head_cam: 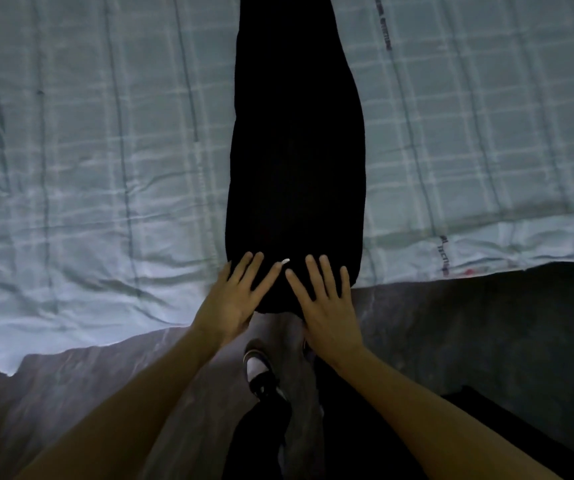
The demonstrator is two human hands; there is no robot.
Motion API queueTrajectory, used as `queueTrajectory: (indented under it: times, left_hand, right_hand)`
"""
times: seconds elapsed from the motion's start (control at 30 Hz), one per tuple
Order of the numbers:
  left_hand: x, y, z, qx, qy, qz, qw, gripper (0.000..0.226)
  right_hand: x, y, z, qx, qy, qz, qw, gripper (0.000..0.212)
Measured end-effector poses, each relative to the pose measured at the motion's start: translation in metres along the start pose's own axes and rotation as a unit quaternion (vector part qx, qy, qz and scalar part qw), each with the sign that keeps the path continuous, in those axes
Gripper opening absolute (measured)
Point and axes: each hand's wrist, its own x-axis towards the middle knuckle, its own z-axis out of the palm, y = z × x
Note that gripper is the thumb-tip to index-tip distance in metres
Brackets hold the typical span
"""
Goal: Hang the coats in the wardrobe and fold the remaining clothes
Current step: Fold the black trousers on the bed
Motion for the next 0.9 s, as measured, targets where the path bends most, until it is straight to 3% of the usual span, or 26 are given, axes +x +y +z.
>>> queueTrajectory:
  times: [0.13, 0.3, 0.47, 0.6, 0.7, 0.8, 0.9]
  left_hand:
    - [-0.012, 0.003, -0.014, -0.044, 0.027, -0.004, 0.999, 0.101]
    - [-0.010, -0.006, -0.047, -0.139, 0.033, 0.015, 0.990, 0.082]
    - [-0.025, -0.008, -0.033, -0.034, 0.010, 0.032, 0.999, 0.084]
    - [-0.047, -0.002, 0.005, 0.047, 0.002, 0.023, 0.999, 0.081]
    - [-0.045, -0.002, 0.027, 0.083, 0.079, 0.087, 0.990, 0.064]
    - [-0.033, -0.007, 0.036, 0.103, 0.106, 0.133, 0.980, 0.084]
    - [-0.026, -0.008, 0.037, 0.125, 0.129, 0.129, 0.975, 0.094]
  right_hand:
    - [-0.008, -0.013, -0.004, 0.003, 0.014, 0.023, 1.000, 0.106]
    - [-0.023, -0.028, -0.017, 0.027, 0.025, 0.064, 0.997, 0.105]
    - [-0.031, -0.036, -0.013, 0.076, 0.004, 0.128, 0.989, 0.111]
    - [-0.035, -0.038, -0.001, 0.244, 0.014, 0.217, 0.945, 0.116]
    - [-0.039, -0.037, 0.000, 0.358, 0.048, 0.222, 0.906, 0.120]
    - [-0.035, -0.036, 0.003, 0.399, 0.106, 0.292, 0.863, 0.102]
    - [-0.024, -0.035, 0.004, 0.407, 0.109, 0.323, 0.848, 0.090]
